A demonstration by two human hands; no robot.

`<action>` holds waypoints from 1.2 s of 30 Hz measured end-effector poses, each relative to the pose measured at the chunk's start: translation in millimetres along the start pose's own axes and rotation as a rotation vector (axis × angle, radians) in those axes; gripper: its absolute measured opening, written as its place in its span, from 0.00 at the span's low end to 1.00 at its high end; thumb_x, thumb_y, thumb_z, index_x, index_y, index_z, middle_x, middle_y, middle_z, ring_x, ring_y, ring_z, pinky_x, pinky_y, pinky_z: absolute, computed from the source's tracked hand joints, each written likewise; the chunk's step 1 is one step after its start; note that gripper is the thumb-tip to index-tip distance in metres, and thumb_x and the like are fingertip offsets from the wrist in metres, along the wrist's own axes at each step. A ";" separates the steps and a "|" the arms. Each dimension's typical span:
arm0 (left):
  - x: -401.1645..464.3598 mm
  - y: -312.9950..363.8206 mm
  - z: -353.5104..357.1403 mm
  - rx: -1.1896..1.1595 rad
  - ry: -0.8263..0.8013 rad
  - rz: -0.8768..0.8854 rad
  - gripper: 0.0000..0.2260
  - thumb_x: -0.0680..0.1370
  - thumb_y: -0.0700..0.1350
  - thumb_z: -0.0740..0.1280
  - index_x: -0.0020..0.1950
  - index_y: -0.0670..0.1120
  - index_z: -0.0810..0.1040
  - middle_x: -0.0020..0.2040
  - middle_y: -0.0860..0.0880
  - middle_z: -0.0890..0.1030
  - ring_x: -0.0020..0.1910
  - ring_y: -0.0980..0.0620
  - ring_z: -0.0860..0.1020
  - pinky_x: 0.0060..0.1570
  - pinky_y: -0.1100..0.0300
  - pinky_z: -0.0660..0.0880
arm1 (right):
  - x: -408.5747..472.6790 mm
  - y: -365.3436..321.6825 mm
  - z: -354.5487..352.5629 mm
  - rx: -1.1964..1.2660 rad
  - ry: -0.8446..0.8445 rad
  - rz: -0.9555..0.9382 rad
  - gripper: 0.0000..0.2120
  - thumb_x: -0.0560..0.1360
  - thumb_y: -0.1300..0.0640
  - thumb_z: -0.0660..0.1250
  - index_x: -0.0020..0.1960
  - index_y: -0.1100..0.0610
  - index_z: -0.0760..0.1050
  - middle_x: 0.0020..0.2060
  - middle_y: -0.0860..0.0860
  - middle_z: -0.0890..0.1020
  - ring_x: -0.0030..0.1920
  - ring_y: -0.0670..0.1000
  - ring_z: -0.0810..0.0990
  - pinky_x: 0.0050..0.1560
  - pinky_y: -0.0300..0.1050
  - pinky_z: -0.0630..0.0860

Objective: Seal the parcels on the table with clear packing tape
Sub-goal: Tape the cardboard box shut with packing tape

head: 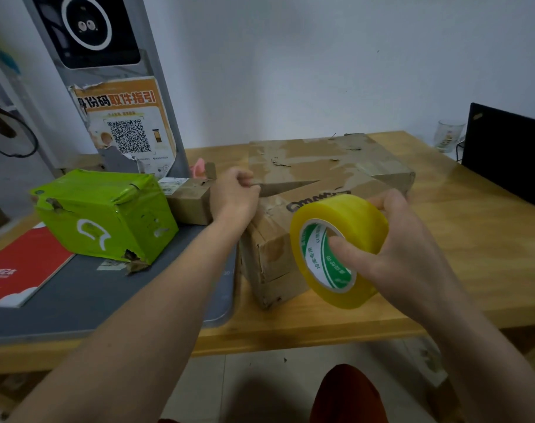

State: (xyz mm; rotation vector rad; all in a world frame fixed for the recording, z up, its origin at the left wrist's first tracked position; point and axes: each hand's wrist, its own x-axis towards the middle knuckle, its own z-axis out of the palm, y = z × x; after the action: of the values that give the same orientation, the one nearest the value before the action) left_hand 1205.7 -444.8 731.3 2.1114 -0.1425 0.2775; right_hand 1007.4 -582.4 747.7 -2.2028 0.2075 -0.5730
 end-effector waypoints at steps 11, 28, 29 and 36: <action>-29.1 23.5 -37.0 0.716 -0.916 0.385 0.46 0.75 0.59 0.68 0.82 0.47 0.42 0.82 0.52 0.41 0.80 0.53 0.42 0.78 0.46 0.44 | -2.1 7.3 6.1 -0.043 -0.003 -0.004 0.20 0.67 0.48 0.76 0.50 0.51 0.67 0.39 0.45 0.76 0.35 0.42 0.77 0.28 0.38 0.74; -56.0 12.2 -31.5 0.322 -0.572 -0.016 0.63 0.52 0.63 0.75 0.82 0.51 0.51 0.79 0.49 0.60 0.76 0.46 0.63 0.70 0.46 0.68 | 17.8 -5.7 -23.8 0.027 -0.002 -0.090 0.24 0.66 0.54 0.77 0.56 0.46 0.69 0.44 0.39 0.76 0.43 0.41 0.78 0.39 0.42 0.78; -61.0 11.7 -31.4 0.317 -0.544 -0.036 0.62 0.52 0.63 0.74 0.82 0.50 0.51 0.79 0.48 0.61 0.75 0.46 0.63 0.70 0.45 0.68 | 20.2 -8.0 -23.7 0.016 -0.001 -0.101 0.24 0.66 0.54 0.76 0.56 0.45 0.69 0.45 0.38 0.75 0.44 0.41 0.77 0.40 0.41 0.76; -102.1 25.9 -21.8 0.644 -0.411 0.056 0.52 0.71 0.69 0.64 0.81 0.42 0.43 0.77 0.40 0.59 0.74 0.38 0.59 0.72 0.45 0.61 | 35.6 41.3 -14.7 0.108 0.106 0.038 0.20 0.69 0.61 0.74 0.58 0.50 0.73 0.50 0.54 0.77 0.48 0.57 0.78 0.49 0.55 0.78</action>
State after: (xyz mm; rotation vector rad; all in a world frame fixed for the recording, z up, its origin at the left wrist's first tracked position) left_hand 1098.4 -440.9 737.8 2.7886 -0.3963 -0.1040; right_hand 1033.7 -631.0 736.1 -2.0620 0.2674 -0.6657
